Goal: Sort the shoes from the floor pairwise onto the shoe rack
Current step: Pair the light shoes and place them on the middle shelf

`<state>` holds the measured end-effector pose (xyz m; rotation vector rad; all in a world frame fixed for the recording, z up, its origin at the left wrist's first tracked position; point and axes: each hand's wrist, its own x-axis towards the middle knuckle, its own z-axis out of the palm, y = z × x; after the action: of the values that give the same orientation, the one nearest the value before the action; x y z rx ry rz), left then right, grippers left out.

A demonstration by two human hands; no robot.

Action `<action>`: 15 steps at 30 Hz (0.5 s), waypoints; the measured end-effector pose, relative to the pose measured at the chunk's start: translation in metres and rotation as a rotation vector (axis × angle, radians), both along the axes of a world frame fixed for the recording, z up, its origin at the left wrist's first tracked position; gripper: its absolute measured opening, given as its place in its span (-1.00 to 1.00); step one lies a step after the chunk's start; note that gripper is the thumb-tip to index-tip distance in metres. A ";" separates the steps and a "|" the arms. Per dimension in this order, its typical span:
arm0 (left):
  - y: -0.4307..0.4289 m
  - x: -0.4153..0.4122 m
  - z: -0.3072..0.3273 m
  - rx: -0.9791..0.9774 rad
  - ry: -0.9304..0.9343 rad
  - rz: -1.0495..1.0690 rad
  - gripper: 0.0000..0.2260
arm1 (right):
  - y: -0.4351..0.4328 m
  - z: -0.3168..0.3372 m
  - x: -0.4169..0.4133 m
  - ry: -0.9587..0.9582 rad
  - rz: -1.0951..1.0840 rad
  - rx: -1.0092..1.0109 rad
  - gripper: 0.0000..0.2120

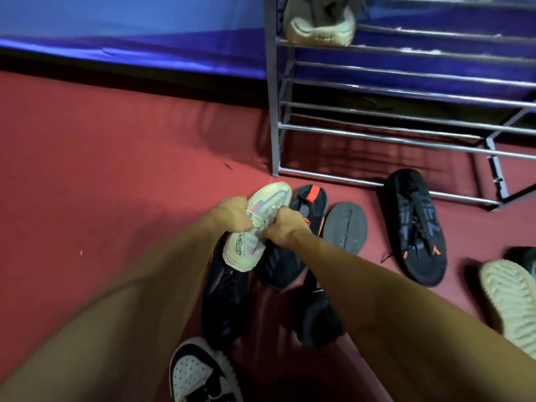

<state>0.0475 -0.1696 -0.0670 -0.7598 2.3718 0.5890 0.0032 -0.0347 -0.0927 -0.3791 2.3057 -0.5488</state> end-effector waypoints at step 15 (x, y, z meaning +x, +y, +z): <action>0.064 0.003 0.107 0.132 0.080 -0.039 -0.84 | 0.075 0.120 -0.002 0.163 -0.057 -0.132 -0.72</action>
<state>0.0503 -0.1054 0.0396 -0.6408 2.3874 0.7641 0.0014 0.0399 0.0269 -0.4367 2.4498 -0.7252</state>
